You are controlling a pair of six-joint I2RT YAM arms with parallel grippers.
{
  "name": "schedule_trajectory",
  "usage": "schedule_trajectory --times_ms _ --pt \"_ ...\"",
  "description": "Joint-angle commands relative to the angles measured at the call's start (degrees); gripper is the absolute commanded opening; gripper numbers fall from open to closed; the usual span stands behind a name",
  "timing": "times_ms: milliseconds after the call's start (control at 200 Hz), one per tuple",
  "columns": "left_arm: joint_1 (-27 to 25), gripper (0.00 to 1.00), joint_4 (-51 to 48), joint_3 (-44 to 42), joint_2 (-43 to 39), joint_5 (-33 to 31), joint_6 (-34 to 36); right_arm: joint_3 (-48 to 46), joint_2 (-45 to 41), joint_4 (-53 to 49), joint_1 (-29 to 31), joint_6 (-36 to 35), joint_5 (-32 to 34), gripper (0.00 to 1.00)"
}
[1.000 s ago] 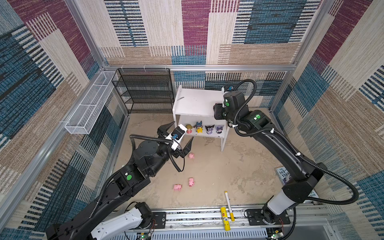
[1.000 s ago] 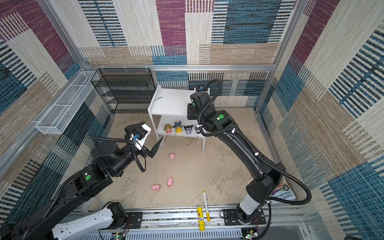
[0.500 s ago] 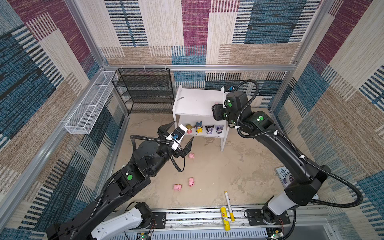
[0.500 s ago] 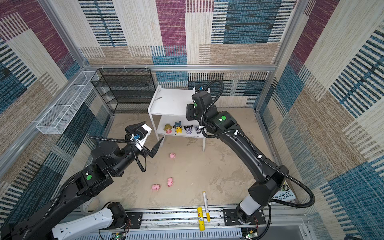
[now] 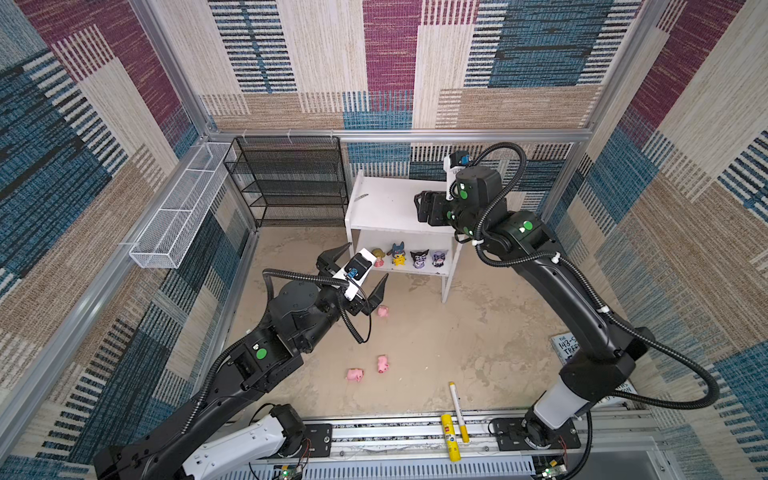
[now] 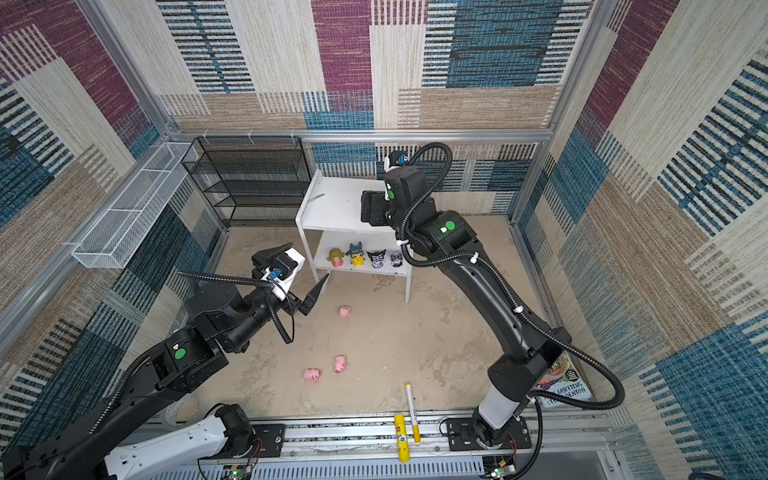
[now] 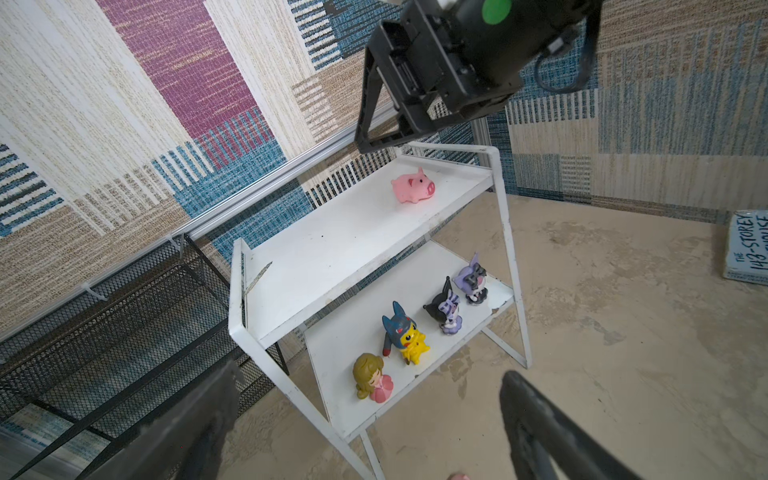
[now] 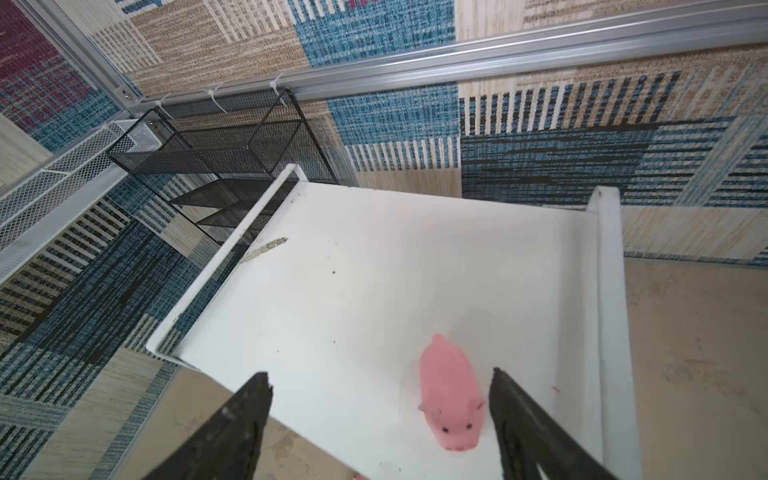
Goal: Place and organize the plastic toys onto the shelf
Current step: 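Lower the pink pig onto the shelf's top tier and open the right gripper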
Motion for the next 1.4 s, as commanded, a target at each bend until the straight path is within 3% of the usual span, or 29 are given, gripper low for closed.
schedule_trajectory --times_ms 0,120,511,796,961,1397 --pt "0.0 0.99 2.8 -0.3 -0.3 0.0 0.8 7.1 5.0 -9.8 -0.1 -0.6 1.1 0.84" --pt "0.1 0.99 2.4 -0.3 -0.4 -0.1 1.0 11.3 8.3 -12.3 -0.1 -0.8 0.4 0.84" --pt "0.0 0.99 3.0 -1.3 -1.2 -0.2 1.1 12.3 10.2 -14.2 -1.5 -2.1 3.1 0.82" --pt "0.1 0.99 3.2 -1.4 -1.2 -0.6 1.4 13.2 11.1 -14.2 -1.9 -2.2 -1.2 0.76" --pt "0.1 0.99 3.2 -1.5 -1.0 -0.4 1.4 9.3 8.8 -12.1 -1.7 -1.4 -4.3 0.73" --pt "0.1 0.99 2.5 -1.5 -0.6 -0.5 0.6 0.8 1.3 -7.4 -0.7 -0.5 -4.7 0.73"
